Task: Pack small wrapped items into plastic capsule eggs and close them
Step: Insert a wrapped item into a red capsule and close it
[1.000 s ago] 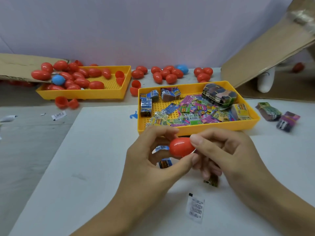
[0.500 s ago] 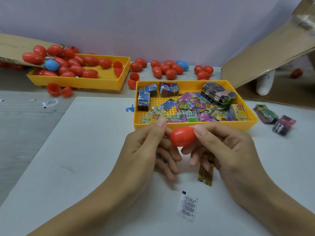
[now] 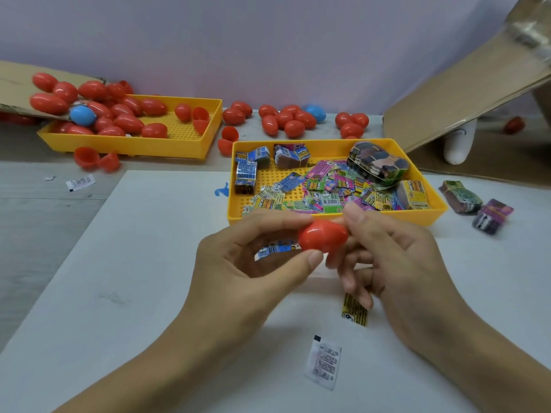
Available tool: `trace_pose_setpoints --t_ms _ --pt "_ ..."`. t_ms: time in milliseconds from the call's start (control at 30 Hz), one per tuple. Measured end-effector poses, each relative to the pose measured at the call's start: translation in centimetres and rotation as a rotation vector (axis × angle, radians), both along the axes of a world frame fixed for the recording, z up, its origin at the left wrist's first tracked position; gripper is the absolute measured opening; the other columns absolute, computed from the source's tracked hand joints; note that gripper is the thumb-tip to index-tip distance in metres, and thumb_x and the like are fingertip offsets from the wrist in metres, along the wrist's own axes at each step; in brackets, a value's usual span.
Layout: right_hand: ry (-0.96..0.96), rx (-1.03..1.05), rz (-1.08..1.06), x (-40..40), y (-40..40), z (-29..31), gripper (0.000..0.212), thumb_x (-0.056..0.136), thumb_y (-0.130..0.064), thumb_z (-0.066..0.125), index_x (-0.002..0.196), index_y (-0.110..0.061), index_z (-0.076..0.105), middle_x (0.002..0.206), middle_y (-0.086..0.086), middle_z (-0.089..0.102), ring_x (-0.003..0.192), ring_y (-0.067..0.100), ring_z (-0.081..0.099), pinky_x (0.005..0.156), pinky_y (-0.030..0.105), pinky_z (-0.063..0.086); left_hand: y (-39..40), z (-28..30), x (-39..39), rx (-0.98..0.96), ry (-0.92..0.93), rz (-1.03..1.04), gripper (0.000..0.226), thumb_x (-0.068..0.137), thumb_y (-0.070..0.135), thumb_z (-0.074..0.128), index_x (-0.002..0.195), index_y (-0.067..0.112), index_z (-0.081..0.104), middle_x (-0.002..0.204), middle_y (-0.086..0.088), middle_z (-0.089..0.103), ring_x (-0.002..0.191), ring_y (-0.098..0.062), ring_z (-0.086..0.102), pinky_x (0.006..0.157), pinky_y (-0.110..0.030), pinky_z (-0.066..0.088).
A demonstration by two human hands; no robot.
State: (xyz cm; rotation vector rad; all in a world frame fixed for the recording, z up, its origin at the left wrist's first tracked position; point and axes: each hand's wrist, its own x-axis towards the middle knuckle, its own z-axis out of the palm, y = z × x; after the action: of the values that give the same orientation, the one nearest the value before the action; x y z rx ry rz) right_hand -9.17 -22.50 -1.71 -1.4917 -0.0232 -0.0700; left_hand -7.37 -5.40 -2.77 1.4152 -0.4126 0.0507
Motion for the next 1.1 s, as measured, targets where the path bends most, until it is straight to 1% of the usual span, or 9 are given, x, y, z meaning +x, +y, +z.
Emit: trace_pose_setpoints --t_ms 67,167,333,433,567,733,867,967,1100 --pt "-0.025 -0.02 -0.001 -0.03 0.05 -0.1 0.032 0.081 -0.048 0.07 0.078 -0.016 0.073 0.063 0.009 0.066 0.041 0.019 0.052 0.036 0.019 0.036 -0.04 -0.13 -0.07 -0.003 -0.029 -0.026 0.03 0.073 -0.002 0.075 0.099 0.014 0.075 0.104 -0.007 0.07 0.101 -0.023 0.07 0.08 -0.024 0.056" --pt "-0.065 0.019 0.006 -0.14 0.02 -0.13 0.018 0.08 -0.036 0.074 0.088 -0.02 0.076 0.07 0.012 0.071 0.046 0.018 0.057 0.037 0.02 0.038 0.0 -0.14 0.03 0.006 0.009 -0.008 0.032 0.076 0.0 0.071 0.104 0.016 0.074 0.105 -0.008 0.07 0.098 -0.024 0.071 0.08 -0.025 0.057" --pt "-0.113 -0.013 0.016 -0.15 0.05 -0.3 0.026 0.077 -0.021 0.077 0.103 -0.025 0.074 0.087 0.005 0.073 0.056 0.015 0.06 0.04 0.021 0.042 -0.02 0.25 0.09 -0.054 0.237 -0.018 0.014 0.085 0.021 0.064 0.089 0.015 0.076 0.078 -0.011 0.066 0.065 -0.023 0.066 0.058 -0.032 0.057" --pt "-0.126 -0.076 0.01 -0.13 -0.08 -0.56 0.035 0.071 -0.021 0.081 0.104 -0.029 0.073 0.092 0.0 0.073 0.065 0.014 0.059 0.047 0.019 0.045 -0.04 0.43 0.33 -0.057 0.321 -0.067 0.038 0.087 0.041 0.062 0.084 0.005 0.071 0.072 -0.015 0.061 0.058 -0.026 0.061 0.051 -0.034 0.055" --pt "-0.16 -0.17 0.063 -0.23 -0.05 -0.64 0.035 0.073 -0.014 0.077 0.102 -0.034 0.074 0.09 -0.004 0.072 0.075 0.013 0.061 0.052 0.018 0.045 0.11 0.52 0.53 -0.017 0.365 -0.074 0.048 0.086 0.055 0.059 0.09 0.009 0.074 0.069 -0.016 0.064 0.054 -0.028 0.065 0.054 -0.038 0.057" --pt "-0.108 -0.065 0.027 -0.03 -0.22 -0.72 0.033 0.076 -0.007 0.061 0.096 -0.026 0.079 0.071 0.004 0.066 0.066 0.013 0.057 0.049 0.023 0.044 0.01 0.33 0.04 0.012 0.222 -0.027 0.024 0.081 0.035 0.073 0.095 0.017 0.076 0.086 -0.01 0.073 0.066 -0.021 0.07 0.063 -0.036 0.06" --pt "-0.021 0.013 -0.007 0.08 -0.14 -0.33 0.021 0.083 -0.023 0.062 0.095 -0.017 0.078 0.07 0.008 0.062 0.061 0.018 0.057 0.041 0.024 0.041 0.11 0.23 -0.09 0.046 0.129 -0.004 0.032 0.073 0.02 0.081 0.104 0.024 0.075 0.099 -0.003 0.075 0.086 -0.02 0.074 0.072 -0.028 0.059" --pt "-0.014 -0.013 -0.024 0.01 0.15 -0.21 0.028 0.085 -0.037 0.063 0.087 -0.012 0.075 0.067 0.005 0.063 0.05 0.02 0.052 0.037 0.023 0.038 -0.04 0.06 -0.14 0.022 0.084 -0.024 0.041 0.071 0.004 0.076 0.109 0.018 0.071 0.103 -0.006 0.073 0.095 -0.016 0.071 0.073 -0.02 0.056" --pt "-0.072 -0.021 -0.016 -0.29 0.32 0.03 0.016 0.081 -0.03 0.07 0.09 -0.018 0.076 0.067 0.011 0.068 0.048 0.016 0.055 0.038 0.022 0.04 0.02 -0.18 -0.04 0.035 0.054 -0.055 0.039 0.076 -0.001 0.07 0.113 0.011 0.067 0.107 -0.008 0.073 0.101 -0.019 0.07 0.077 -0.021 0.056"
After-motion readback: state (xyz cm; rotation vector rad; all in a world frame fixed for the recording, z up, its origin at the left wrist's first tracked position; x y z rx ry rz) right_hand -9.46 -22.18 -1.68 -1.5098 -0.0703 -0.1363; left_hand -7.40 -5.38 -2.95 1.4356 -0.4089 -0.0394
